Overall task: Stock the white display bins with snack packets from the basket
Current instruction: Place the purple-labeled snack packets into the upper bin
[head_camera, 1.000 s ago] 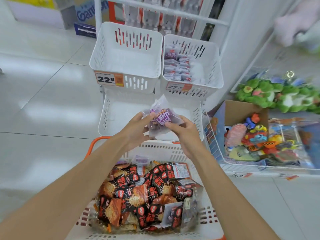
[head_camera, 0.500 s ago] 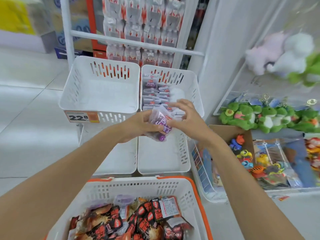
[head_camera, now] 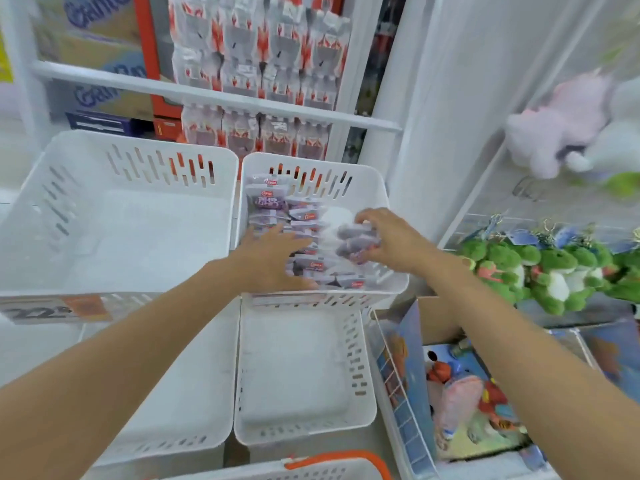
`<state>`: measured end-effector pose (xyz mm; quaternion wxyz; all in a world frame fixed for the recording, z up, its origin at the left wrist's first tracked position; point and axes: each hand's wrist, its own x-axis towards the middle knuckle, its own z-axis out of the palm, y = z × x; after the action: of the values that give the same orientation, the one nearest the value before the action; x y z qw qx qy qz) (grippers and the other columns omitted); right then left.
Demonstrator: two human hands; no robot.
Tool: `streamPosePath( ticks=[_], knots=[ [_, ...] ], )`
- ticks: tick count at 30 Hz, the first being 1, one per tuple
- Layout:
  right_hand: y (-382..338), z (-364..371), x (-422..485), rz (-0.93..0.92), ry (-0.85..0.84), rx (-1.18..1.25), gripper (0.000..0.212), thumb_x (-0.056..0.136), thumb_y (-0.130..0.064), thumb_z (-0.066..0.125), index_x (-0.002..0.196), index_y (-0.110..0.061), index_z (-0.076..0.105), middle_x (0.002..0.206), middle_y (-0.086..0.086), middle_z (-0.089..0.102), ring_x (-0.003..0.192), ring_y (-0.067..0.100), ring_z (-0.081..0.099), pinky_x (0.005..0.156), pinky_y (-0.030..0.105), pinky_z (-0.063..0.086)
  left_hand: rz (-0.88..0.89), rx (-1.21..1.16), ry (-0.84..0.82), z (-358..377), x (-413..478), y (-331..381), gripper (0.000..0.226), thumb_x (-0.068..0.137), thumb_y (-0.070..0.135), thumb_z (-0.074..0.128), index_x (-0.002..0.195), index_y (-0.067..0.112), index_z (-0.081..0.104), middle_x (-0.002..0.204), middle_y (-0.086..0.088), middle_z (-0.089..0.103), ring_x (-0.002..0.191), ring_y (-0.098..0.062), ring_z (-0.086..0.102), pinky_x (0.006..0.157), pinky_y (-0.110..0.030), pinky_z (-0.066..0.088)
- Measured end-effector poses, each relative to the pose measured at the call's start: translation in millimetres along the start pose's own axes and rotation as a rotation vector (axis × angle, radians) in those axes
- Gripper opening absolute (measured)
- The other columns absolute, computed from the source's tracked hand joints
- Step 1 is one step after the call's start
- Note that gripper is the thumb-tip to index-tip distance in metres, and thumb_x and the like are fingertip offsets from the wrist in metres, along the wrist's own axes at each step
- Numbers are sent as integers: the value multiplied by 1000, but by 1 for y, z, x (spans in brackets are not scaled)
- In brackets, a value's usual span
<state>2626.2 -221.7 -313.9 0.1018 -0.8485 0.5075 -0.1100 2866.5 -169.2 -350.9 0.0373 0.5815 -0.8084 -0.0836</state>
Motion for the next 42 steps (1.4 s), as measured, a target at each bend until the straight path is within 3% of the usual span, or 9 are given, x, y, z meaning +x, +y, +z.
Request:
streamPosePath(
  ticks=[5, 9, 11, 16, 21, 28, 35, 39, 42],
  knots=[
    [15, 29, 7, -6, -111, -155, 52, 83, -10, 66, 130, -19, 44, 124, 9, 54, 105, 29, 55, 89, 38, 45, 6, 16, -37, 5, 3, -1, 86, 83, 76, 41, 154, 36, 11, 163, 8, 10, 150, -19, 3, 119, -56, 3],
    [5, 11, 14, 199, -455, 310, 51, 81, -39, 64, 127, -32, 43, 136, -3, 44, 122, 20, 47, 104, 37, 40, -2, 36, -19, 6, 2, 0, 87, 83, 76, 43, 153, 37, 11, 163, 7, 12, 150, -20, 5, 119, -56, 5],
    [4, 10, 17, 201, -487, 302, 47, 88, -39, 63, 129, -33, 43, 144, -5, 37, 130, 18, 41, 110, 37, 35, -5, 32, -12, 8, 2, 0, 87, 83, 75, 43, 153, 37, 11, 163, 7, 12, 151, -20, 5, 119, -56, 6],
    [11, 39, 17, 205, -359, 210, 35, 97, -29, 54, 129, -29, 39, 136, 8, 48, 116, 29, 53, 99, 40, 45, -2, 37, -16, 8, 3, 0, 86, 83, 75, 42, 153, 37, 10, 163, 7, 11, 151, -19, 4, 120, -55, 6],
    [11, 34, 11, 258, -335, 455, 50, 92, -22, 65, 136, -29, 42, 145, -3, 31, 117, 17, 46, 80, 21, 45, 2, 37, -14, 7, 2, -1, 86, 83, 75, 42, 154, 37, 10, 163, 7, 11, 151, -18, 3, 120, -55, 6],
    [13, 44, 12, 187, -288, 483, 53, 88, -13, 68, 133, -35, 51, 151, -3, 32, 136, 20, 37, 108, 34, 39, 4, 39, -7, 9, 3, -1, 87, 82, 76, 41, 153, 37, 10, 163, 7, 12, 150, -18, 4, 119, -56, 7],
    [9, 47, 9, 215, -157, 429, 58, 82, -15, 69, 130, -41, 51, 157, 1, 22, 145, 18, 23, 118, 40, 25, -4, -26, 25, 6, 3, 0, 85, 83, 70, 50, 153, 34, 17, 162, 5, 15, 149, -21, 13, 120, -53, 10],
    [-16, 38, -19, 184, 111, 370, 53, 83, -17, 69, 132, -30, 55, 156, 1, 25, 144, 15, 24, 111, 22, 20, 5, -355, 197, 2, -13, 3, 76, 80, 54, 70, 145, 30, 40, 152, 4, 39, 139, -19, 36, 115, -43, 30],
    [-50, 39, -54, 129, 274, 361, 41, 82, -14, 68, 122, -22, 61, 138, 1, 44, 125, 12, 44, 104, 20, 31, 13, -469, 371, 0, -49, 13, 53, 79, 40, 77, 125, 23, 60, 122, 10, 58, 111, -12, 54, 98, -32, 45]
  ],
)
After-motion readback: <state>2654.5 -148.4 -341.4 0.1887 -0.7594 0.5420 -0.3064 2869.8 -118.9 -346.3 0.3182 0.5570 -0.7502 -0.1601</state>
